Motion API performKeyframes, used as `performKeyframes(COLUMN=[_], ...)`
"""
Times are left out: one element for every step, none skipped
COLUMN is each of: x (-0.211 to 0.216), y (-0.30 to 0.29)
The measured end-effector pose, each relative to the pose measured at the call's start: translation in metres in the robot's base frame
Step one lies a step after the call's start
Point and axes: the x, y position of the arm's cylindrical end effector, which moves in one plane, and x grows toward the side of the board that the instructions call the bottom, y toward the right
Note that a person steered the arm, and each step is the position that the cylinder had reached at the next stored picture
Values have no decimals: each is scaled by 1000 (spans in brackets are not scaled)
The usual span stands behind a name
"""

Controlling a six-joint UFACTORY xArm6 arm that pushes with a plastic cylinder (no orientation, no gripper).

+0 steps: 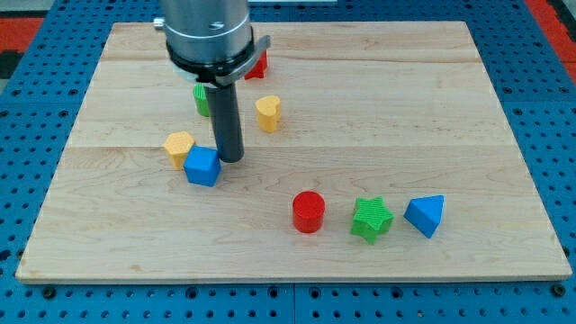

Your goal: Push the blue cube to the left of the red circle

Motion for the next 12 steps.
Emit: performKeyframes(x=[0,-10,16,29,26,23,36,46,59,35,-21,-38], y=[-29,-75,-92,-61,-50,-37,-22,-7,4,-46,-69,-117])
